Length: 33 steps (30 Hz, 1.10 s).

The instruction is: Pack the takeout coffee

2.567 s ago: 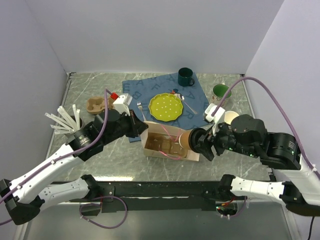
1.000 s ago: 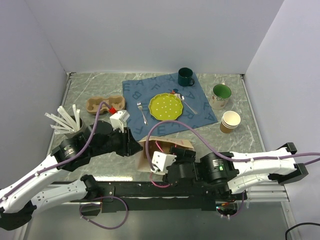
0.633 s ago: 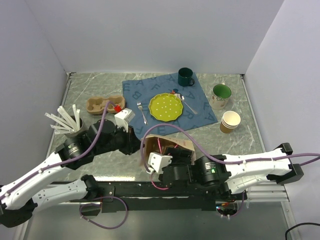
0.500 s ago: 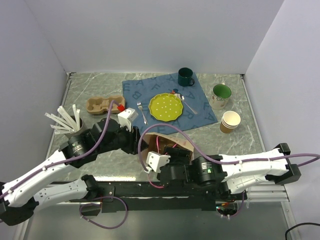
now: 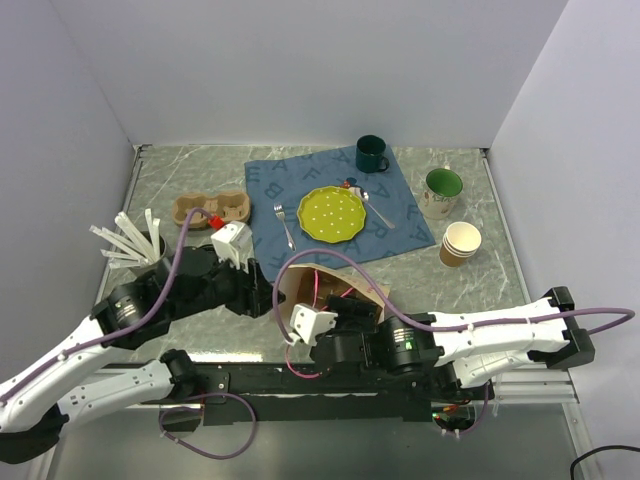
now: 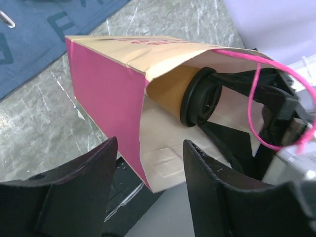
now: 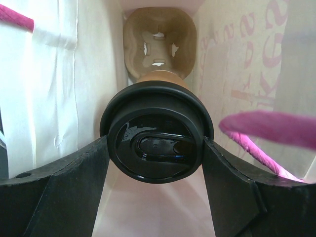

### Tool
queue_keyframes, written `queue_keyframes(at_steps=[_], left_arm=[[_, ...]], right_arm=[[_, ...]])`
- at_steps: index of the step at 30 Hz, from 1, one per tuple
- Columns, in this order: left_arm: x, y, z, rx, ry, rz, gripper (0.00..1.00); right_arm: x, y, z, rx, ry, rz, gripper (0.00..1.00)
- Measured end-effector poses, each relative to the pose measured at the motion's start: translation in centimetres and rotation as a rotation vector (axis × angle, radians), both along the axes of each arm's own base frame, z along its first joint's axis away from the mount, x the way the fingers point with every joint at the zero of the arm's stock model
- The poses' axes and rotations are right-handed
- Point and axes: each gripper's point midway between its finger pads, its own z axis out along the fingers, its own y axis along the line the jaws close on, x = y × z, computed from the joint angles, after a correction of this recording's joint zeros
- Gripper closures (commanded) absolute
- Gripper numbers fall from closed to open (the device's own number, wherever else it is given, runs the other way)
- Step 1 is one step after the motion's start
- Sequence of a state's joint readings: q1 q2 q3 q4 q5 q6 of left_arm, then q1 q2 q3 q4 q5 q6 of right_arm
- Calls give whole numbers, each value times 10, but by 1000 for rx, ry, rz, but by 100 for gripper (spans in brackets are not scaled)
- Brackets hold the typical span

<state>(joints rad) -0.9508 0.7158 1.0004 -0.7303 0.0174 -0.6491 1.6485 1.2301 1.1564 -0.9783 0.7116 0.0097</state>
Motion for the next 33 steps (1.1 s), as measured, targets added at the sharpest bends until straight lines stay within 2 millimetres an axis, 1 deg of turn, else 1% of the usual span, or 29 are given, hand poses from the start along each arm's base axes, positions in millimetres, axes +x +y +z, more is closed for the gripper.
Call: queue_keyframes(at_steps=[2, 5, 8, 9, 12, 14, 17, 19, 22, 27, 32, 33], left_arm=[[2, -3, -5, 10, 14, 4, 45], [6, -8, -16, 38, 44, 12, 54], [11, -10, -28, 73, 62, 27, 73], [12, -10, -31, 81, 63, 32, 84], [14, -12, -30, 67, 51, 34, 95], [14, -16, -24, 28, 29, 28, 99], [8, -22, -25, -22, 9, -4, 99], [2, -26, -29, -45, 5, -31, 99], [-3, -30, -32, -57, 3, -54, 99], [-7, -31, -24, -89, -22, -70, 99], [-10, -28, -16, -119, -42, -74, 99], [-11, -27, -16, -128, -46, -74, 97]], right_arm=[[0, 0, 0, 4, 2, -4, 63], [1, -2, 0, 11, 5, -15, 63], [3, -6, 1, 24, 9, -24, 63], [3, -7, 2, 26, 10, -26, 63], [5, -13, 2, 37, 23, -31, 63], [7, -19, -1, 37, 28, -38, 63], [11, -34, -11, 4, 28, -41, 64], [14, -40, -14, -12, 28, -36, 64], [18, -43, -13, -32, 19, -31, 65], [21, -48, -15, -68, 7, -23, 65], [22, -50, -24, -106, -3, -19, 66], [22, -49, -27, -113, -3, -17, 66]])
